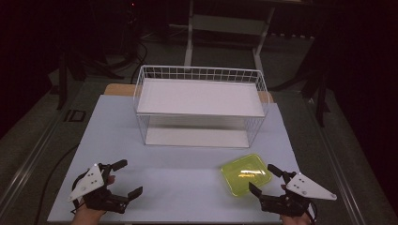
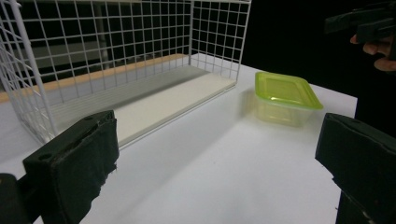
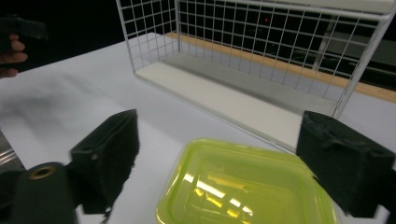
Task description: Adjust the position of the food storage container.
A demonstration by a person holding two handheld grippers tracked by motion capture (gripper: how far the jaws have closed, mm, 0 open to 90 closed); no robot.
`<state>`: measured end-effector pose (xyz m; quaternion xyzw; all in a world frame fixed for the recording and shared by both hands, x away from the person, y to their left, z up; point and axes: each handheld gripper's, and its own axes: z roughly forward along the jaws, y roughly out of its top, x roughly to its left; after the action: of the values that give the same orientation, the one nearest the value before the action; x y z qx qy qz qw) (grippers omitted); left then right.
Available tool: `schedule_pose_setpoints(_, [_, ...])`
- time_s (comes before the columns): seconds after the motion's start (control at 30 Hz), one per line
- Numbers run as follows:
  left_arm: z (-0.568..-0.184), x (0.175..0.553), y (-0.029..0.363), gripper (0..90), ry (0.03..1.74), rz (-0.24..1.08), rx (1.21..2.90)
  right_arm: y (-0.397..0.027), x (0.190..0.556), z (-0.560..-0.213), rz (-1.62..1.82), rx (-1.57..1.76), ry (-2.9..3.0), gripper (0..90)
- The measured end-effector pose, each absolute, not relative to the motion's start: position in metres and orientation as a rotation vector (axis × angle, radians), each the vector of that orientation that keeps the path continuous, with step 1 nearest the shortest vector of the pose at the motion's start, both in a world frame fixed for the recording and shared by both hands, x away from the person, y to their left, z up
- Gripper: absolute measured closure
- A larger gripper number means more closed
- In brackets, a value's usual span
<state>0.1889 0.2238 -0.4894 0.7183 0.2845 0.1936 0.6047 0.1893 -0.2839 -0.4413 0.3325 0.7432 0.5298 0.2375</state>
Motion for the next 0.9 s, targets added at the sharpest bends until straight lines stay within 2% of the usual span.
schedule_pose_setpoints(0.5, [-0.488, 0.188, 0.226, 0.2, 0.668, 0.461, 1.632, -0.286, 0.197, -0.420, 1.471, 0.940, 2.132, 15.6])
schedule_pose_setpoints(0.57, [-0.488, 0.188, 0.225, 0.2, 0.665, 0.459, 1.628, -0.288, 0.197, -0.422, 1.479, 0.964, 2.150, 23.2])
schedule_pose_setpoints(0.63, [-0.488, 0.188, 0.225, 0.2, 0.664, 0.460, 1.628, -0.289, 0.198, -0.425, 1.466, 0.978, 2.172, 27.1])
schedule_pose_setpoints(0.67, [-0.488, 0.188, 0.225, 0.2, 0.665, 0.457, 1.627, -0.290, 0.199, -0.427, 1.465, 0.978, 2.191, 32.4])
schedule_pose_setpoints(0.73, [-0.488, 0.188, 0.224, 0.2, 0.665, 0.457, 1.628, -0.292, 0.200, -0.432, 1.444, 0.993, 2.222, 35.9])
schedule_pose_setpoints(0.9, [-0.489, 0.190, 0.224, 0.3, 0.663, 0.455, 1.635, -0.296, 0.202, -0.450, 1.363, 1.014, 2.298, 55.8])
